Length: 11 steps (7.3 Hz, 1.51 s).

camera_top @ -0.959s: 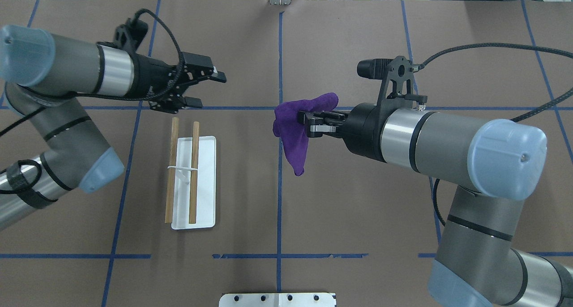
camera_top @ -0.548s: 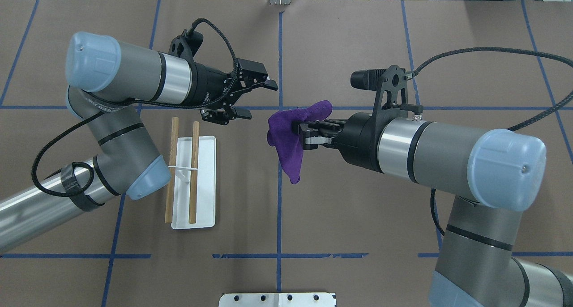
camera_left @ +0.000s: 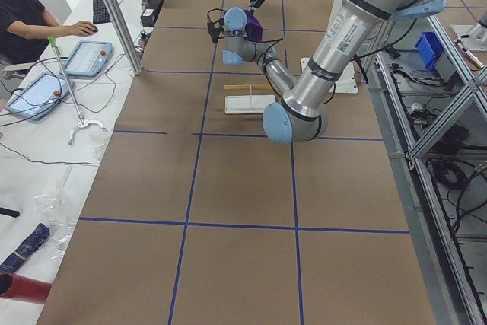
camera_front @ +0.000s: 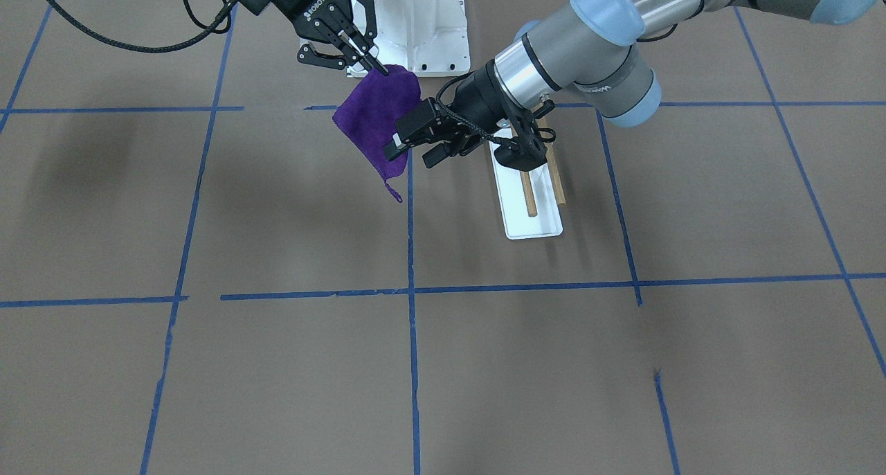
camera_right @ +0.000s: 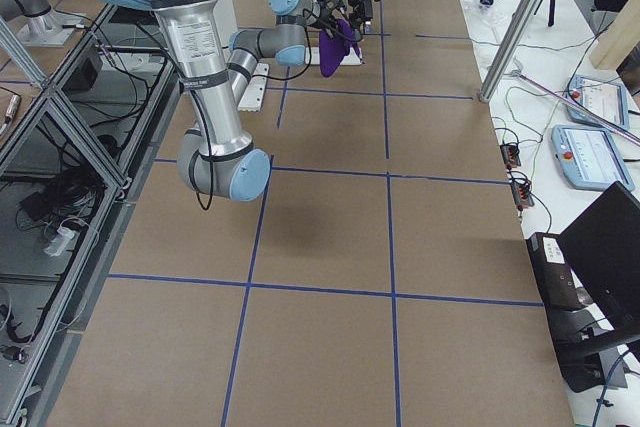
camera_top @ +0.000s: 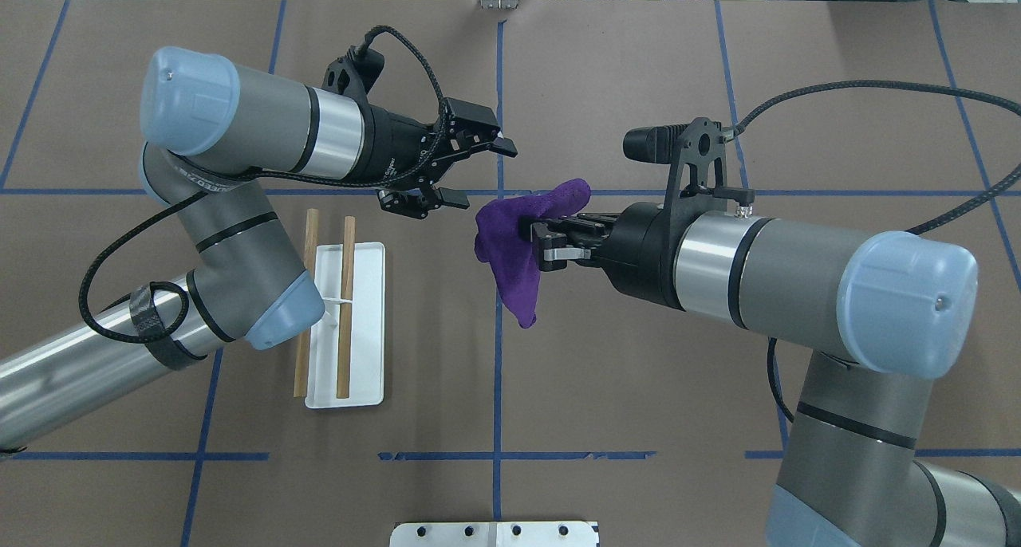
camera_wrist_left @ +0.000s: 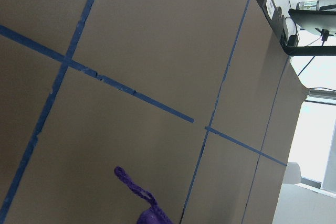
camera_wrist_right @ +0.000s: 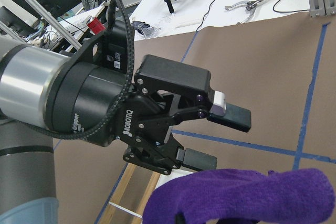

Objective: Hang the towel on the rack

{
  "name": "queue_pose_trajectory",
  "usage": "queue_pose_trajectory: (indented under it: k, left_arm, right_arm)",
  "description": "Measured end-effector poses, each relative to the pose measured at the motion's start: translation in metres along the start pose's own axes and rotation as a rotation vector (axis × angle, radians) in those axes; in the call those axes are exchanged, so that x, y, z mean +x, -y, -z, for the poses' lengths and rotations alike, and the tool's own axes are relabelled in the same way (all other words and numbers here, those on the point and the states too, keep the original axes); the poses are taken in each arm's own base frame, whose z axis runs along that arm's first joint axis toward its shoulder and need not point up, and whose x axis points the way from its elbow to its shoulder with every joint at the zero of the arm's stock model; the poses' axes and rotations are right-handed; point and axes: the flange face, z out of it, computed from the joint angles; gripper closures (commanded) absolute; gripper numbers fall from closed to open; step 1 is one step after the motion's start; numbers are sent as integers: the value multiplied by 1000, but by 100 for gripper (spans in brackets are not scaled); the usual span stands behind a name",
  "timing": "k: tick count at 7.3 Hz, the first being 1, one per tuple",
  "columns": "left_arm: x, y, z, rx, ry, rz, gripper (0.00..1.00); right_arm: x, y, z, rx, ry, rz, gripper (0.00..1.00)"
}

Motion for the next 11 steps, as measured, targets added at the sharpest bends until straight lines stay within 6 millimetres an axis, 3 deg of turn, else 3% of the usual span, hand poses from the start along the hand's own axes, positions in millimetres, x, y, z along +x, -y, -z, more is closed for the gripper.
queue_pose_trajectory:
  k: [2, 3, 4, 5, 8, 9, 11]
  left_arm:
    - [2, -11, -8, -21, 5, 2, 29]
    - [5, -15, -10, -39, 17, 7, 55]
    - [8, -20, -11, -69, 36, 13, 92]
    - [8, -22, -12, -87, 47, 16, 100]
    - [8, -24, -10, -100, 52, 15, 100]
    - [9, -24, -10, -99, 51, 15, 100]
    - [10, -23, -8, -102, 50, 13, 100]
  right_arm:
    - [-1, 1, 2, 2, 4, 0, 100]
    - [-1, 1, 2, 3, 4, 1, 100]
    - [-1, 1, 2, 3, 4, 1, 100]
    - [-1, 1, 2, 3, 4, 1, 100]
    - [-2, 1, 9, 3, 14, 1, 100]
    - [-3, 1, 10, 1, 17, 0, 1]
    - [-3, 1, 11, 0, 19, -3, 0]
